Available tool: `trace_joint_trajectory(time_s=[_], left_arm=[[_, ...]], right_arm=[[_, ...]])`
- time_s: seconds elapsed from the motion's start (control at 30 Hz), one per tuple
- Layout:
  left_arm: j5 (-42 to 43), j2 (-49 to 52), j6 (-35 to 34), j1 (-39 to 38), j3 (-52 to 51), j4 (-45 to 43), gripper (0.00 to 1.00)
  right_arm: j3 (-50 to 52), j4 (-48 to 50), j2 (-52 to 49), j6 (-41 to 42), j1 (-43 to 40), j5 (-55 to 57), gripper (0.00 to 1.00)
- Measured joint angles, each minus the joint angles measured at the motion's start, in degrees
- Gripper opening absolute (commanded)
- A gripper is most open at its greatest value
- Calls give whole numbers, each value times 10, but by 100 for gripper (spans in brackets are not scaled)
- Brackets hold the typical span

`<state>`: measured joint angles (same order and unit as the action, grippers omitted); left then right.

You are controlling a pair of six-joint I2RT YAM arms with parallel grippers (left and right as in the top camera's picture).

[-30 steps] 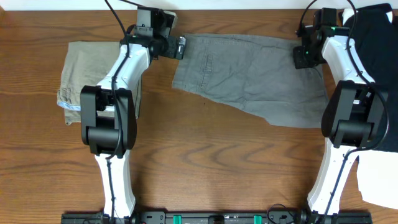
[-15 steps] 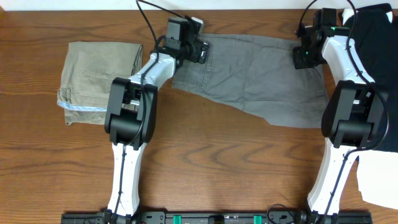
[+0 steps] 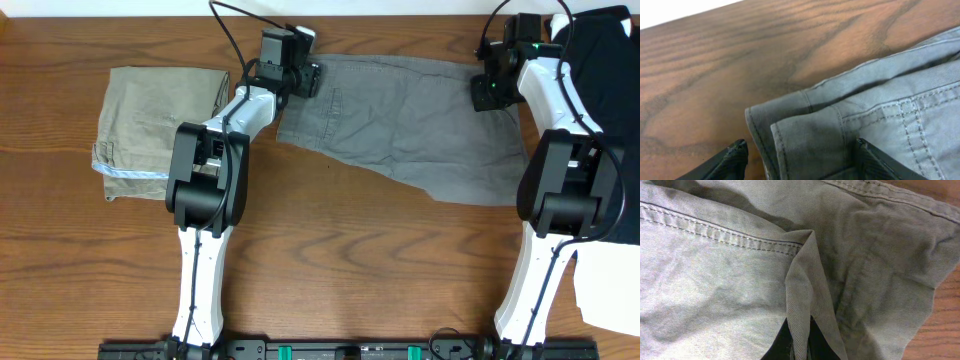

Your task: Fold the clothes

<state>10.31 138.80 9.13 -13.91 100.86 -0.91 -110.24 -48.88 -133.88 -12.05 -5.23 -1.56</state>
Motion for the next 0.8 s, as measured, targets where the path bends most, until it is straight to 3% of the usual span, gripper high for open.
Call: trace_joint_trajectory(time_s=[0.17, 0.27, 0.3, 0.8], left_arm=[[1, 0, 0, -1, 1, 26, 45], [3, 0, -1, -1, 2, 28, 21], [4, 0, -3, -1, 2, 26, 19], [0, -53, 2, 0, 2, 70, 19]], right_arm=[[0, 0, 0, 0, 0, 0, 5], [0, 1, 0, 0, 0, 0, 4], [0, 1, 0, 0, 0, -1, 3], [0, 16, 0, 10, 0, -1, 1]])
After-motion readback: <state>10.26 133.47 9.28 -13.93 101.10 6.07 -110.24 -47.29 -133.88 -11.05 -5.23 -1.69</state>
